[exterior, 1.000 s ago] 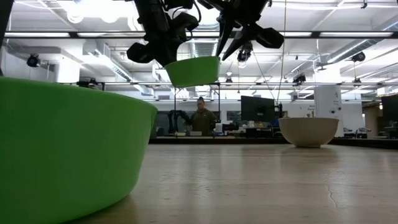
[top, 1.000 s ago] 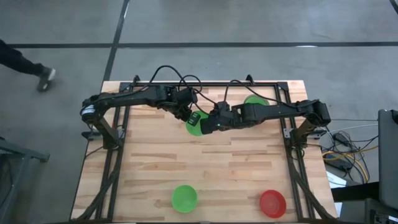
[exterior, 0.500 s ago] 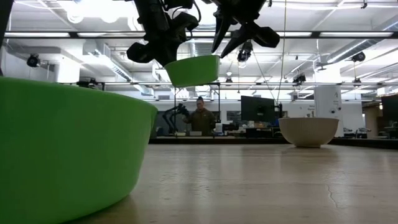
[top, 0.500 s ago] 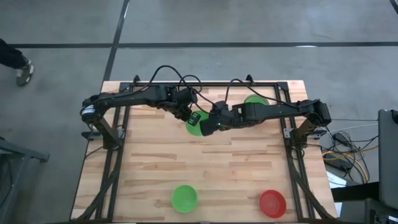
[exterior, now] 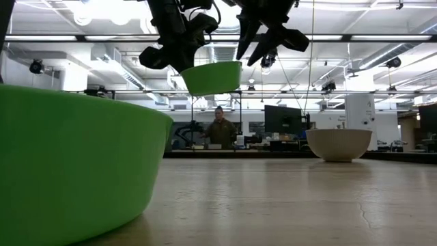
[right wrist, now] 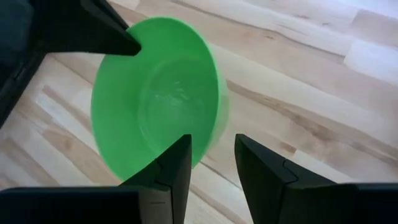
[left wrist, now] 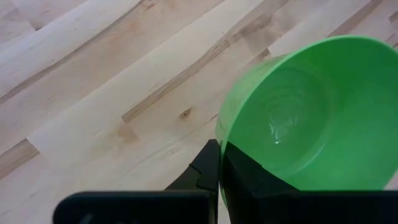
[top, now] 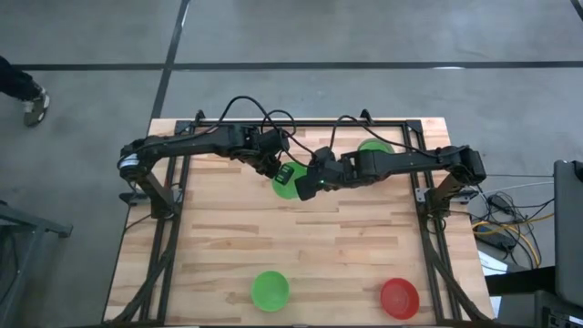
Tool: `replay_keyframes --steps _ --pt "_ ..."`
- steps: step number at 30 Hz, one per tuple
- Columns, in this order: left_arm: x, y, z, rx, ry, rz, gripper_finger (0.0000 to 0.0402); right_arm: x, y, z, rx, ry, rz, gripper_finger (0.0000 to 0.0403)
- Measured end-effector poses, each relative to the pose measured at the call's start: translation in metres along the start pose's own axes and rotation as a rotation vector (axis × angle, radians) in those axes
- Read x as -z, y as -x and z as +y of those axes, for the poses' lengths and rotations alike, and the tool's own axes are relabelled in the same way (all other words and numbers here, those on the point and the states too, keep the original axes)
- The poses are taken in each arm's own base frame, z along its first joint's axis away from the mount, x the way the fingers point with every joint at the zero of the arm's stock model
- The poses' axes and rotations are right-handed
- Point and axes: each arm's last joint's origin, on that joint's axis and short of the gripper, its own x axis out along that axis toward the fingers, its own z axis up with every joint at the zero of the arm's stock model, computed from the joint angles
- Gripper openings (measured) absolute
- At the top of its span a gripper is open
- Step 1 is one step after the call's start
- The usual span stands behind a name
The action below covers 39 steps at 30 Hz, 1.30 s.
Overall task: Nest bowls inside each other
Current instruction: Stack the top green bowl on top of the green bowl
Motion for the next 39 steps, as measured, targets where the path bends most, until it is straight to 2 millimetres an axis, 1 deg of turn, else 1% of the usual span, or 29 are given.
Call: replay_keyframes --steps 8,15,29,33,39 --pt "0.0 0.0 0.0 0.0 0.0 0.0 0.001 0.001 0.0 0.0 0.003 0.005 0.002 0.0119" --pt "0.0 0.0 0.0 0.0 0.0 0.0 0.001 0.004 0.0 0.006 -0.031 0.03 -0.009 0.0118" --pt "0.0 0.0 0.0 0.0 0.0 0.001 0.001 0.012 -0.007 0.003 -0.006 0.029 -0.004 0.0122" --pt "0.0 0.0 0.0 0.0 0.0 0.001 0.001 0.012 -0.007 0.003 0.0 -0.013 -0.018 0.0112" --pt "0.0 0.0 0.0 0.0 0.0 0.0 0.001 0.011 -0.007 0.004 -0.014 -0.019 -0.025 0.0084"
